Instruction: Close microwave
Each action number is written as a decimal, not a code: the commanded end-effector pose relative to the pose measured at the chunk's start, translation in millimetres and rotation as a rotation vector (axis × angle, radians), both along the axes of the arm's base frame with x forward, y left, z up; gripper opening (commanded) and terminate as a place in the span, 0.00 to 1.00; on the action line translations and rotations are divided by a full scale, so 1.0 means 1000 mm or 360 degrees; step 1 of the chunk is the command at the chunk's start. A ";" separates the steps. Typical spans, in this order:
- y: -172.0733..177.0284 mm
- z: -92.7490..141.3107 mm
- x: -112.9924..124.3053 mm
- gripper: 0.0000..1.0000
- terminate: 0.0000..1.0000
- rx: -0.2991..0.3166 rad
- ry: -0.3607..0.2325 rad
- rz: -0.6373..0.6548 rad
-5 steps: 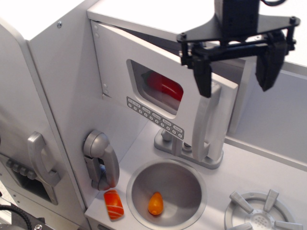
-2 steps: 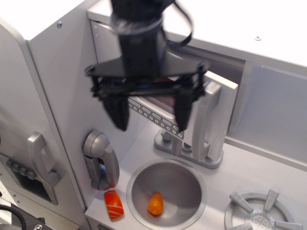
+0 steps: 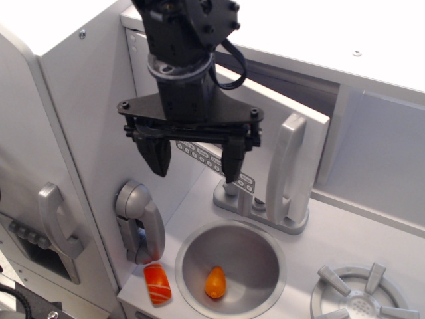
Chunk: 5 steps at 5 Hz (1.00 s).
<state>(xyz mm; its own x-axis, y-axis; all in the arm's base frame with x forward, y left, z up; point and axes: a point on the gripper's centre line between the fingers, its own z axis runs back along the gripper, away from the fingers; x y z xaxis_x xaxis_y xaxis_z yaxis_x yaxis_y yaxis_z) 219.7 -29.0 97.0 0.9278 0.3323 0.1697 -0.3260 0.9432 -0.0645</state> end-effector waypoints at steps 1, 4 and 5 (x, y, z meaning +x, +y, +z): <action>0.008 0.008 0.033 1.00 0.00 0.0013 -0.0190 0.0118; 0.002 0.016 0.064 1.00 0.00 -0.0012 -0.0339 0.0225; 0.000 0.018 0.069 1.00 0.00 -0.0019 -0.0357 0.0233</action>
<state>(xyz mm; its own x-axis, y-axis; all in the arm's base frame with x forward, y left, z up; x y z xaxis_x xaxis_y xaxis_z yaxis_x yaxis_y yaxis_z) 282.9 -34.3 97.5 0.8271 0.4597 0.3233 -0.4414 0.8875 -0.1325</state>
